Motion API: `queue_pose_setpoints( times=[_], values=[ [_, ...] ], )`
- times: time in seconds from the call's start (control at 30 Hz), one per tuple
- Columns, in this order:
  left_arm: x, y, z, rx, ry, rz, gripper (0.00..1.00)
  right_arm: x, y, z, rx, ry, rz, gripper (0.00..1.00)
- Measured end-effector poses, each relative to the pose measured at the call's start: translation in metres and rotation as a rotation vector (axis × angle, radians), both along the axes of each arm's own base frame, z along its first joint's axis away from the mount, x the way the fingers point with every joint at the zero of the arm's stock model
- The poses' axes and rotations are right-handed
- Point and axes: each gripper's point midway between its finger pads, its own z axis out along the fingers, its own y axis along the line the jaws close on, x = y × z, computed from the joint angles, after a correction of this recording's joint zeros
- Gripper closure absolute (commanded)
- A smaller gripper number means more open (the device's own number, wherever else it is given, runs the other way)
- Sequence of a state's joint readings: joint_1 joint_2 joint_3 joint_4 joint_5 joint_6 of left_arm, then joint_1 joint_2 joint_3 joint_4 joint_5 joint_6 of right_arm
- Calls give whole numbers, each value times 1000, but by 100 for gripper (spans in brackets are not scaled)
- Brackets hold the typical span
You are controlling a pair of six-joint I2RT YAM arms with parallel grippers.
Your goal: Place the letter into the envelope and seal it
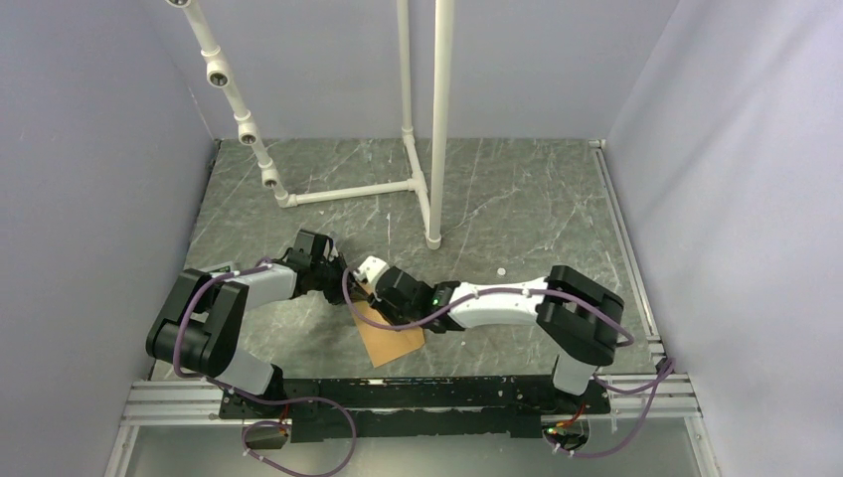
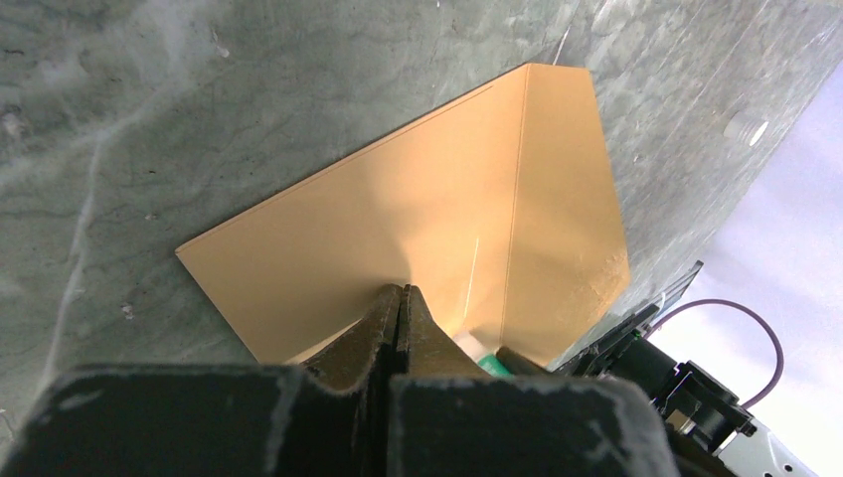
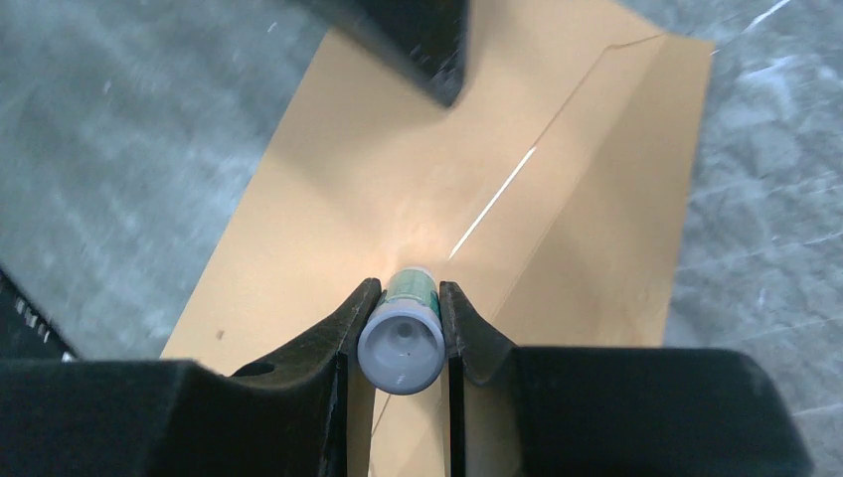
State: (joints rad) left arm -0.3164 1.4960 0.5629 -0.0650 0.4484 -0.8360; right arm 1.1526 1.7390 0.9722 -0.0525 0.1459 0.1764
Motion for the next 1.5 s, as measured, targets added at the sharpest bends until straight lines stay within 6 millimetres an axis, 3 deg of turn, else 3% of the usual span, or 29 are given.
queue_pose_setpoints(
  times=[0.13,0.3,0.53,0.73,0.97,1.1,1.23,1.5],
  values=[
    [0,0,0,0,0,0,97,-21,-5,0,-9,7,77,100],
    [0,0,0,0,0,0,98,-24,0,-1,-12,13,104,100],
    [0,0,0,0,0,0,98,1,20,-1,-1,9,32,100],
    [0,0,0,0,1,0,98,16,23,-1,10,4,0,100],
    [0,0,0,0,0,0,98,-5,4,0,3,1,37,100],
    [0,0,0,-2,2,-1,98,-12,5,-1,-11,-9,43,100],
    [0,0,0,-3,7,-2,97,-5,9,-1,-11,-6,9,100],
    [0,0,0,-3,7,-2,98,36,22,-1,11,-1,-100,100]
  ],
)
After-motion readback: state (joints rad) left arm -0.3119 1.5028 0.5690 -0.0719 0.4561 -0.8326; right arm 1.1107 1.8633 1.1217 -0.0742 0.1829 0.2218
